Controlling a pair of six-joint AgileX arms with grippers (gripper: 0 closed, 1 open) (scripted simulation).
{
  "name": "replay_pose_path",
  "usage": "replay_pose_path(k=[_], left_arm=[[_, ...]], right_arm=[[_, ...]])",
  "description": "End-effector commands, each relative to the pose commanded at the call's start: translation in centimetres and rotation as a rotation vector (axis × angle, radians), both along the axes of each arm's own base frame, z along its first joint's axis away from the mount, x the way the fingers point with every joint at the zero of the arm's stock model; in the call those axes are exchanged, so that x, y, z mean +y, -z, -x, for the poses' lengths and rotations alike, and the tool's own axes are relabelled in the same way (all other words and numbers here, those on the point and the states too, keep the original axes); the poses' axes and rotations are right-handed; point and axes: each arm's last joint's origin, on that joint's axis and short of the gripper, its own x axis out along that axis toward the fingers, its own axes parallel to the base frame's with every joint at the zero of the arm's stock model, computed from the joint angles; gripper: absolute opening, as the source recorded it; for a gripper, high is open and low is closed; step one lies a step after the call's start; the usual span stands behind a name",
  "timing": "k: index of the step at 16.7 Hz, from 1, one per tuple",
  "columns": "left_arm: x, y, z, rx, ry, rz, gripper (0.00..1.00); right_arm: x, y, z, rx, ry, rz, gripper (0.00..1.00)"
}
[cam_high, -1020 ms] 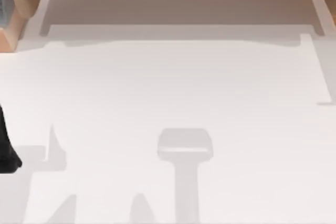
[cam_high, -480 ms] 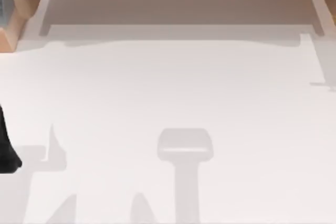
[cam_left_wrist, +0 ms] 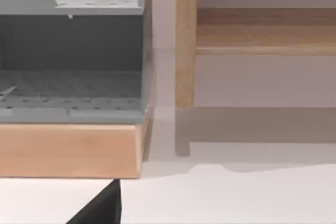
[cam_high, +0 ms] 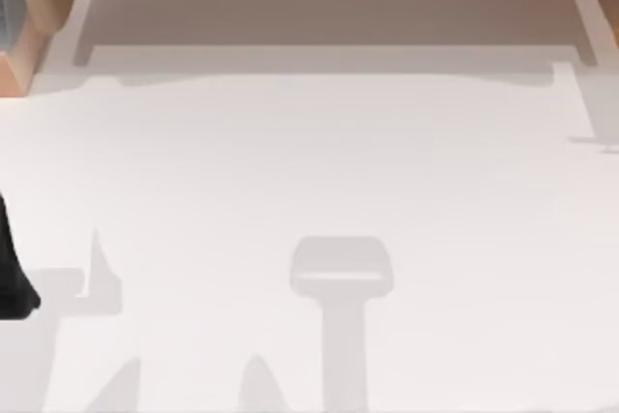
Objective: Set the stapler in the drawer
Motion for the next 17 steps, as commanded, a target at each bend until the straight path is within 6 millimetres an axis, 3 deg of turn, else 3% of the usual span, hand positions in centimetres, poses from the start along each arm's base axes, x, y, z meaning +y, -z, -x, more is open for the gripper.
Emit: replay_pose_path(k=[7,13,17], left_arm=[[0.0,0.0,0.0,0.000,0.000,0.000,1.00],[0.0,0.0,0.0,0.000,0.000,0.000,1.00],[0.0,0.0,0.0,0.000,0.000,0.000,1.00]], right_arm=[[-0.3,-0.5,-5.5,-0.020,-0.003,0.013,0.00],[-0.3,-0.3,-5.7,-0.008,0.004,0.004,0.00],[-0.5,0.0,-8.0,-0.003,0.004,0.004,0.00]])
